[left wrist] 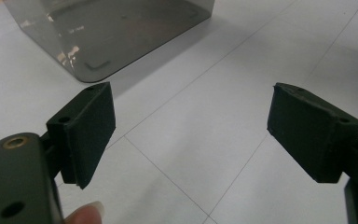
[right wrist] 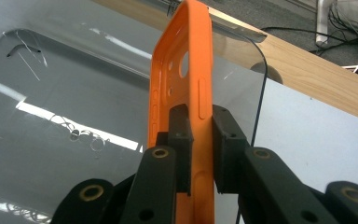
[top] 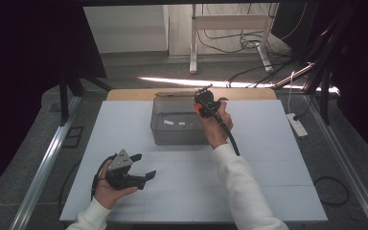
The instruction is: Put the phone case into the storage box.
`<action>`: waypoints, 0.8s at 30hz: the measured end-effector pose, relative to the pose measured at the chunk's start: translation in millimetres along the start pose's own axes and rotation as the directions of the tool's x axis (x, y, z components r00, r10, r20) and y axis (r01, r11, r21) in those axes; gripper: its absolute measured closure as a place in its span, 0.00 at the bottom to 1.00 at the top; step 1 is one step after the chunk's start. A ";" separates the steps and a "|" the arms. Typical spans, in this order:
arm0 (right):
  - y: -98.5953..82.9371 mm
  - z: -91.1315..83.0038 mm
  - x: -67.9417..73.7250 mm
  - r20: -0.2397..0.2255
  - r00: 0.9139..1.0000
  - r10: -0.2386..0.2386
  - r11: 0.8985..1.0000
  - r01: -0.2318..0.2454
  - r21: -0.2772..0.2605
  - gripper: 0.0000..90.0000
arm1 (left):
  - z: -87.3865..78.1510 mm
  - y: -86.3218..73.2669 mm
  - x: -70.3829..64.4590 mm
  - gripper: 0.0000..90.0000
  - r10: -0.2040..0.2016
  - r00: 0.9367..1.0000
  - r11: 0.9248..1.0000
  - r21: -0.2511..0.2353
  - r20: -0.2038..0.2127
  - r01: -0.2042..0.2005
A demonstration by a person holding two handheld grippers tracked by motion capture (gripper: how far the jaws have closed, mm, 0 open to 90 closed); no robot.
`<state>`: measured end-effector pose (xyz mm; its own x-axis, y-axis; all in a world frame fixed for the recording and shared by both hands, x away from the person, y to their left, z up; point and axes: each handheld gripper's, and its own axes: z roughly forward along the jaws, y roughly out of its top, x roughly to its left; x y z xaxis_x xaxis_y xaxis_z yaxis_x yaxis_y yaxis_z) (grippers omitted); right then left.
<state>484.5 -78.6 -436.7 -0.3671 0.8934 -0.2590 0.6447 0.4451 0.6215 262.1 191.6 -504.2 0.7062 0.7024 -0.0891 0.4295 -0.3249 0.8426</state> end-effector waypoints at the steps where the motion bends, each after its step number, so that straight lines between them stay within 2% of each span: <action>1: 0.0 0.1 0.0 0.000 1.000 0.001 1.000 -0.001 0.000 0.89 | 0.1 0.1 0.1 0.18 -0.001 1.000 1.000 0.000 0.001 0.001; 24: -3.3 10.1 1.0 0.025 1.000 0.014 0.999 -0.015 0.037 0.89 | 1.9 2.6 1.9 0.18 0.001 1.000 1.000 -0.007 0.017 -0.001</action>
<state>488.8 -78.5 -446.5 -0.3412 0.9007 -0.2690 0.6744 0.4339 0.5975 265.7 190.9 -503.2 0.7165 0.6908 -0.0971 0.4249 -0.3217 0.8461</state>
